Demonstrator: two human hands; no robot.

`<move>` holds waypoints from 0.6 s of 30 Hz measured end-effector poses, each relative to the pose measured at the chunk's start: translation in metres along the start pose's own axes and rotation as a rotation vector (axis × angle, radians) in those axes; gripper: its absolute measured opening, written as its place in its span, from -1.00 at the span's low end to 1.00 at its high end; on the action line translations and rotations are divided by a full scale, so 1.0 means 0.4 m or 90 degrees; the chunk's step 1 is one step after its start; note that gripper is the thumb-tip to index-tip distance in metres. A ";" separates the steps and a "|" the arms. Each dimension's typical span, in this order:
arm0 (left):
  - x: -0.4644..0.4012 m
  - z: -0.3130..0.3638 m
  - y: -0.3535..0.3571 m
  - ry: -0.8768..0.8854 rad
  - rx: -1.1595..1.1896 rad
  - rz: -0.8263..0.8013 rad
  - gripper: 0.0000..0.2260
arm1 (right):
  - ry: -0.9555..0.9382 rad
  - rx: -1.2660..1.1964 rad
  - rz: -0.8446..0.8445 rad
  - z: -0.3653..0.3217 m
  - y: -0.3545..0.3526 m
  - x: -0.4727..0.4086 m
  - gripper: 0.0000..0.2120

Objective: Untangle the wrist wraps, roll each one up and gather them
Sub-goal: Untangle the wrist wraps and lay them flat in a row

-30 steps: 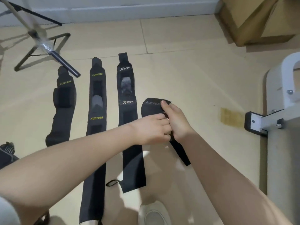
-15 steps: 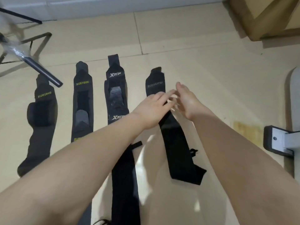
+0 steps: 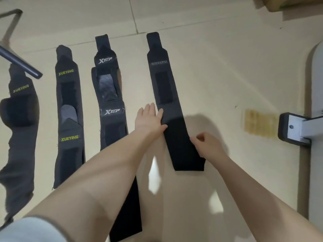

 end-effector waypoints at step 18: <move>0.203 -0.053 0.123 0.066 0.382 -0.004 -0.77 | -0.281 0.079 -0.020 -0.176 0.265 0.088 -0.84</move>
Point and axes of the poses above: each hand's wrist, its own x-axis away from the middle knuckle, its own y-axis out of the palm, z = x × y, the point moved 9 cm from there along -x, towards the middle knuckle, and after that the axes turned 2 degrees about -z, right-handed, at the moved point
